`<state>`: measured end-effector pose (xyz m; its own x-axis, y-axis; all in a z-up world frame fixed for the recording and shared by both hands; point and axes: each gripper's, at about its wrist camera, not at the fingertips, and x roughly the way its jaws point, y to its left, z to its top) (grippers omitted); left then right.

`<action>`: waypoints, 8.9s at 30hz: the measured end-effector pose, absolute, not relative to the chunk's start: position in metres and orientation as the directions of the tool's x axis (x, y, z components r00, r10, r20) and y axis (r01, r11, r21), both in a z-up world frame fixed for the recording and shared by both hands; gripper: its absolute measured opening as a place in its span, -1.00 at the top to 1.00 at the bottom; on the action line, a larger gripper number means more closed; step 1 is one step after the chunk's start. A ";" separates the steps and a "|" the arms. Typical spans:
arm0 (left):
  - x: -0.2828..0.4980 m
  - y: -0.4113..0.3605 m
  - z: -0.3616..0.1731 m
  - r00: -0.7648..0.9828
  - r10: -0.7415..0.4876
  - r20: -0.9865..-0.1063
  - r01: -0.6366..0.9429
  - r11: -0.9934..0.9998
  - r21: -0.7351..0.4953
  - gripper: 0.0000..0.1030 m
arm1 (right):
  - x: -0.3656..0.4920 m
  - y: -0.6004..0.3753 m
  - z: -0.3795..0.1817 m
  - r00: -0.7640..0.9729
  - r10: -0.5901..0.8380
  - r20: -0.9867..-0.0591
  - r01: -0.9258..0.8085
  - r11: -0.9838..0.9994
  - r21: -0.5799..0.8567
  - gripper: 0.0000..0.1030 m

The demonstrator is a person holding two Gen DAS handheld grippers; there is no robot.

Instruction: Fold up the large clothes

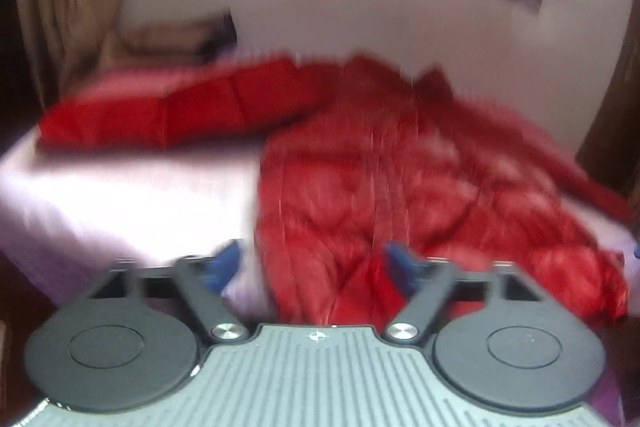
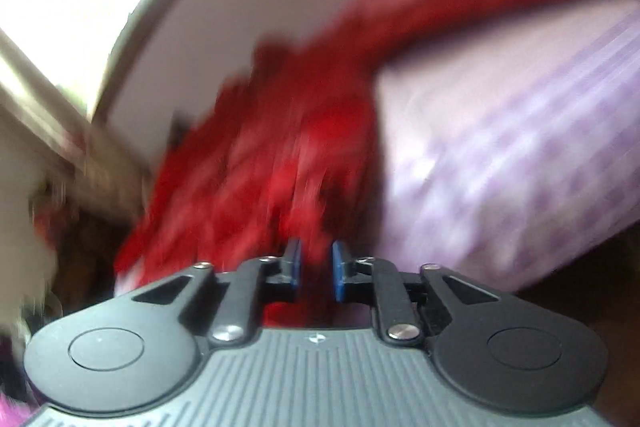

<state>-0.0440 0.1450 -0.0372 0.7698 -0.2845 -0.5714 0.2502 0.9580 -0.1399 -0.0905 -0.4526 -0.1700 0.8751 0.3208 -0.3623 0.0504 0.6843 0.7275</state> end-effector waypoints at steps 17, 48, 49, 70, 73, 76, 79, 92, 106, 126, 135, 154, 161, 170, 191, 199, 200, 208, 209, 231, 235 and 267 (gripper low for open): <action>0.090 0.037 -0.039 0.870 -0.191 -0.455 0.173 0.981 -0.081 -1.00 | -0.006 -0.678 -0.219 0.921 -0.101 -0.376 0.389 0.254 0.885 -0.34; 0.066 0.145 -0.065 0.831 -0.191 -0.523 0.026 0.952 -0.306 -0.98 | 0.274 -0.257 -0.041 0.853 0.459 -0.247 -0.273 0.797 0.539 0.87; 0.065 0.150 -0.067 0.831 -0.185 -0.525 0.019 0.952 -0.304 -0.98 | 0.282 -0.237 -0.056 0.839 0.454 -0.299 -0.264 0.821 0.507 0.87; 0.100 0.312 -0.097 0.831 -0.083 -0.550 -0.314 0.747 -0.586 -0.92 | 0.230 -0.138 -0.079 0.897 0.294 -0.330 -0.330 0.942 -0.056 -0.73; 0.107 0.329 -0.093 0.836 -0.040 -0.548 -0.341 0.745 -0.573 -0.93 | 0.192 -0.158 -0.062 0.878 0.402 -0.260 -0.412 0.911 0.017 -0.74; 0.118 0.340 -0.090 0.830 0.001 -0.557 -0.370 0.749 -0.550 -0.93 | 0.160 -0.176 -0.059 0.862 0.446 -0.241 -0.445 0.894 0.062 -0.74; 0.128 0.352 -0.090 0.834 0.019 -0.551 -0.381 0.743 -0.551 -0.94 | 0.134 -0.195 -0.062 0.848 0.469 -0.249 -0.454 0.883 0.117 -0.74; 0.169 0.372 -0.106 0.823 0.018 -0.568 -0.396 0.736 -0.549 0.74 | 0.082 -0.264 -0.097 0.871 0.395 -0.292 -0.280 0.888 0.364 -0.74; 0.153 0.272 0.031 0.931 0.057 -0.361 -0.215 0.884 -0.416 0.89 | 0.056 -0.320 -0.118 0.902 0.339 -0.268 -0.161 0.840 0.518 -0.74; 0.175 0.009 0.094 0.890 -0.305 -0.338 0.197 0.927 -0.319 0.89 | 0.016 -0.381 -0.141 0.946 0.263 -0.188 -0.096 0.784 0.614 -0.74; 0.185 -0.084 0.039 0.801 -0.408 -0.438 0.305 0.908 -0.288 0.89 | 0.007 -0.406 -0.154 0.953 0.245 -0.180 -0.068 0.748 0.660 -0.74; 0.191 -0.178 -0.047 0.704 -0.429 -0.566 0.414 0.895 -0.164 0.83 | 0.004 -0.438 -0.177 0.954 0.232 -0.188 -0.031 0.703 0.711 -0.74; 0.189 -0.193 -0.066 0.675 -0.435 -0.596 0.461 0.879 -0.121 0.64 | 0.002 -0.443 -0.181 0.955 0.224 -0.196 -0.016 0.696 0.718 -0.74; 0.172 -0.209 -0.071 0.682 -0.443 -0.582 0.514 0.856 -0.049 -0.38 | -0.002 -0.443 -0.181 0.954 0.218 -0.206 -0.007 0.703 0.711 -0.74; 0.067 -0.180 -0.043 0.776 -0.366 -0.514 0.478 0.872 0.102 -0.96 | -0.035 -0.415 -0.164 0.952 0.215 -0.218 -0.037 0.787 0.616 -0.74; 0.033 -0.144 -0.056 0.775 -0.308 -0.552 0.426 0.899 0.097 -0.98 | -0.058 -0.401 -0.181 0.941 0.200 -0.274 -0.004 0.816 0.578 -0.85; 0.030 -0.139 -0.058 0.775 -0.300 -0.556 0.419 0.903 0.095 -0.98 | -0.061 -0.399 -0.184 0.939 0.199 -0.281 0.000 0.817 0.577 -0.85; 0.001 -0.109 -0.075 0.805 -0.229 -0.548 0.361 0.921 0.145 -0.99 | -0.078 -0.391 -0.207 0.922 0.183 -0.343 0.042 0.829 0.557 -0.85; -0.002 -0.105 -0.078 0.808 -0.222 -0.545 0.355 0.923 0.151 -0.99 | -0.079 -0.389 -0.211 0.919 0.184 -0.350 0.045 0.830 0.556 -0.85; -0.044 0.035 -0.095 0.818 -0.117 -0.563 0.179 0.982 0.056 -1.00 | -0.082 -0.373 -0.228 0.911 0.197 -0.362 0.037 0.837 0.547 -0.86; -0.045 0.062 -0.096 0.810 -0.084 -0.580 0.135 0.990 0.045 -1.00 | -0.076 -0.371 -0.229 0.909 0.204 -0.363 0.023 0.846 0.532 -0.89; -0.018 0.200 -0.157 0.645 -0.501 -0.577 0.246 0.851 -0.464 -1.00 | -0.074 -0.387 -0.231 0.906 0.277 -0.321 -0.008 0.769 0.639 -0.67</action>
